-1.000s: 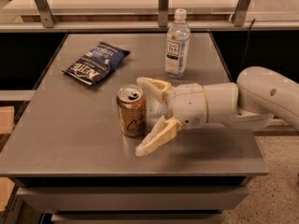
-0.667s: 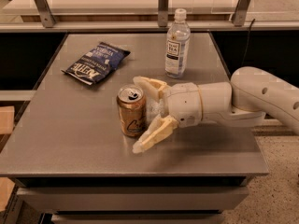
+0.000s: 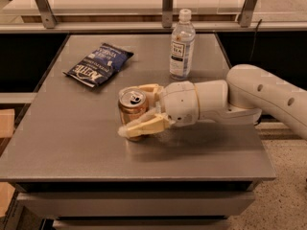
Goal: Pick orange can
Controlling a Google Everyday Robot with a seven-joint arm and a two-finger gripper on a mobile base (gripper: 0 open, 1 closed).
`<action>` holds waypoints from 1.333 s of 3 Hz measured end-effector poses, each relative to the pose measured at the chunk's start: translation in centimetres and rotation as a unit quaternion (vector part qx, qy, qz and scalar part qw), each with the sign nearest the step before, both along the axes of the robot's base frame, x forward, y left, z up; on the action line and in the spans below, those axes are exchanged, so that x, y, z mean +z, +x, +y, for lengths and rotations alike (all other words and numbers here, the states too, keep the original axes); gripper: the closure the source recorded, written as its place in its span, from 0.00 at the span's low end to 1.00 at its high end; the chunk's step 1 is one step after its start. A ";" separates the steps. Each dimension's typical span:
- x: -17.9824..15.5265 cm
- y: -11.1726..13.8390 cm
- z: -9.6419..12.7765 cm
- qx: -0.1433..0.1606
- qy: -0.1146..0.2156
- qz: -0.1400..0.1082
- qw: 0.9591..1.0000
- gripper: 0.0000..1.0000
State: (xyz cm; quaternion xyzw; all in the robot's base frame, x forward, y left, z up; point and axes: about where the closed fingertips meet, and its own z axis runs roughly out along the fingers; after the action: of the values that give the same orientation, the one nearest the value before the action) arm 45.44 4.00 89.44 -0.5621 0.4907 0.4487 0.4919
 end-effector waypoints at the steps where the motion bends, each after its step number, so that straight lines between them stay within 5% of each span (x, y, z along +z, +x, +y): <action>1: 0.2 0.0 0.5 0.005 -0.002 0.000 1.000 0.60; 3: 0.6 -0.2 0.2 0.013 -0.012 -0.004 1.000 1.00; 4: 1.1 -0.5 -0.5 0.012 -0.020 -0.006 1.000 1.00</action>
Offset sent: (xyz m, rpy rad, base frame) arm 0.0034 0.0024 0.0051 -0.0222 -0.0020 0.0140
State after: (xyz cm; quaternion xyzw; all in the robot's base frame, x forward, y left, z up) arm 44.96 3.54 90.56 -0.5805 0.4896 0.4411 0.4784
